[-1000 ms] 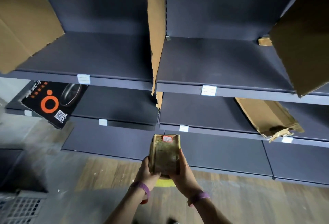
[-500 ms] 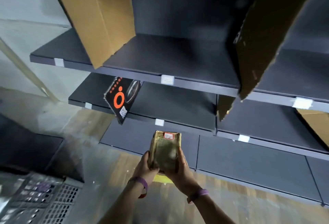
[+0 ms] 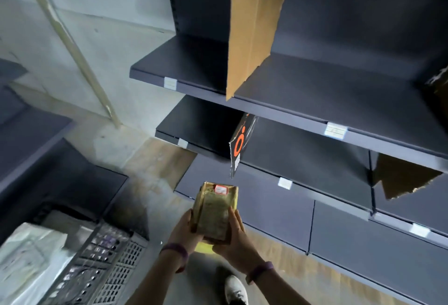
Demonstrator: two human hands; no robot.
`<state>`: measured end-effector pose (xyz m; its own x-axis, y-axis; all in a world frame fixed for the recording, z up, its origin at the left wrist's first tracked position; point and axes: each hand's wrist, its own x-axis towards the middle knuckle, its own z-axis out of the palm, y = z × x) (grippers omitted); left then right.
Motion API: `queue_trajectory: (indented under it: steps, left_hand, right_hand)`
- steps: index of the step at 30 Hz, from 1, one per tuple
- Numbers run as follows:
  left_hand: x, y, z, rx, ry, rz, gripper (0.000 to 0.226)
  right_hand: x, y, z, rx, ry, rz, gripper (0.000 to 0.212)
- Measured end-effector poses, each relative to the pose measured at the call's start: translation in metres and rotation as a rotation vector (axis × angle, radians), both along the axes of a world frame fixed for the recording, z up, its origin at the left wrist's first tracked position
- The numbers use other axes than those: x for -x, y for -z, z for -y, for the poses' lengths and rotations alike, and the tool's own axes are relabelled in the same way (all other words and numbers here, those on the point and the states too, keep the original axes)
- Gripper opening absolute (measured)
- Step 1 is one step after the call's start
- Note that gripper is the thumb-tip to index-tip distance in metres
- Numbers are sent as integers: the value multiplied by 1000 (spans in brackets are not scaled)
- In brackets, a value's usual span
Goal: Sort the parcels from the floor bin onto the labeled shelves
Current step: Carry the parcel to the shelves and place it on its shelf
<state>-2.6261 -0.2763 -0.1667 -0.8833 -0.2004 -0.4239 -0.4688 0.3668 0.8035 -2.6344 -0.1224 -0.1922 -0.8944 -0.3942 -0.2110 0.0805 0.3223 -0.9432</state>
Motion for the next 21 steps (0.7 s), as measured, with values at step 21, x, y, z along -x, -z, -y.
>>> queue_trajectory:
  steps: [21]
  left_hand:
    - [164,14,183,-187,-120,36,29]
  right_hand:
    - [166,22,182,7,23,53,96]
